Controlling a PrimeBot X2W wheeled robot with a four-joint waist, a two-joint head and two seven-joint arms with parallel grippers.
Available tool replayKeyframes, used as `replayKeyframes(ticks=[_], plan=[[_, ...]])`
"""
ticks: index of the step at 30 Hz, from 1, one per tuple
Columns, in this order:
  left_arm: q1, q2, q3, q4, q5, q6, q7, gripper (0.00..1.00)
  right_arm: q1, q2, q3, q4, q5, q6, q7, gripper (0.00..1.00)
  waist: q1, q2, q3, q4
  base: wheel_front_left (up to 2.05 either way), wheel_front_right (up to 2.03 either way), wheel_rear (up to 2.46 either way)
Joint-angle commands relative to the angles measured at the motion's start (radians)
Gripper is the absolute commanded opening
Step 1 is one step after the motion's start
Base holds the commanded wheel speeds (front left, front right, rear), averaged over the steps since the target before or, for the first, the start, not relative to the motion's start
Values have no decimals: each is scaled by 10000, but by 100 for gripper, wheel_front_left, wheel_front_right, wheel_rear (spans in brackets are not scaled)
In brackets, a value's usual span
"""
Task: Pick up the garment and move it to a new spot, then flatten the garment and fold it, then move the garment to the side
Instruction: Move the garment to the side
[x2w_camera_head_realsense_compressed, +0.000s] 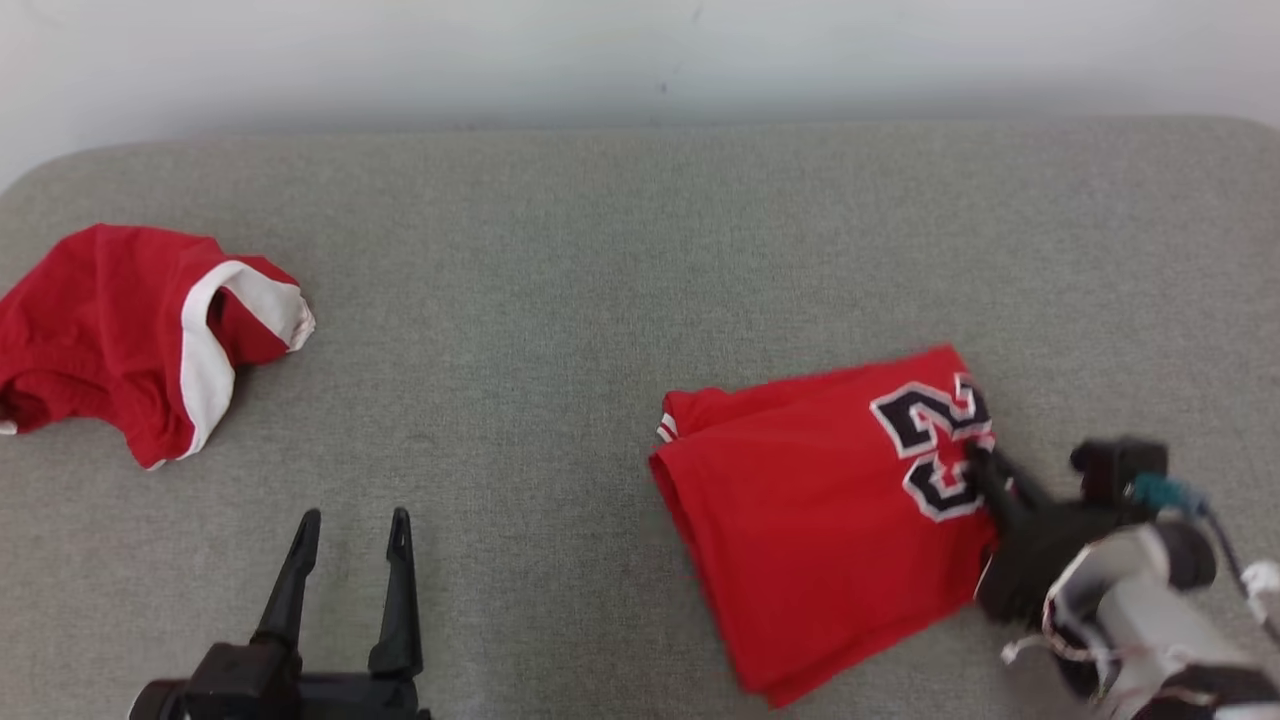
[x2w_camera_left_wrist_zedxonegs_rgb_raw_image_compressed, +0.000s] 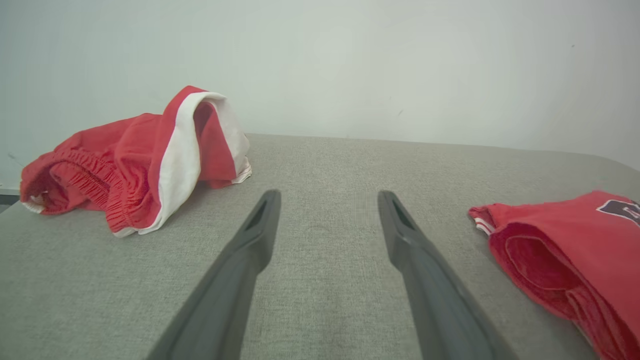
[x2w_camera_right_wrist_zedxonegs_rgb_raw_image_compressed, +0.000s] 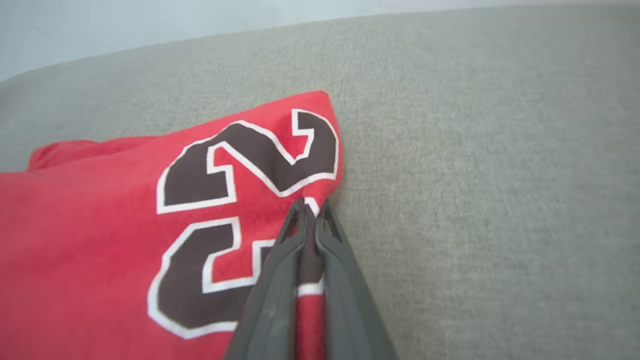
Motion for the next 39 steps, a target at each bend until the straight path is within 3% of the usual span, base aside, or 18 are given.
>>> replayKeyframes(ticks=[1,10,18,26,39], plan=[[-206,-7,-50,-66,-75,29,-7,100,-324,-198,42,-47,73,-26,21,0,-1,-1,325,-35,0,0,0],[-1435,-2,-626,-459,138,45,-7,100,-2994,-1883,285,-262,457,-26,253,0,-1,-1,2314,-458,0,0,0],[-2397,127,-559,-1001,662,-76,-7,100,-4607,-3568,417,-251,839,-26,44,0,-1,-1,4116,-1342,0,0,0],[-2496,530,-181,-1531,983,-69,-7,100,-5459,-4739,582,-59,1126,-26,-217,0,-1,-1,4737,-2296,0,0,0],[-2313,622,-308,-1866,1159,-51,7,100,-6823,-5775,991,251,1345,-26,-59,0,-1,-1,5069,-2512,0,0,0]])
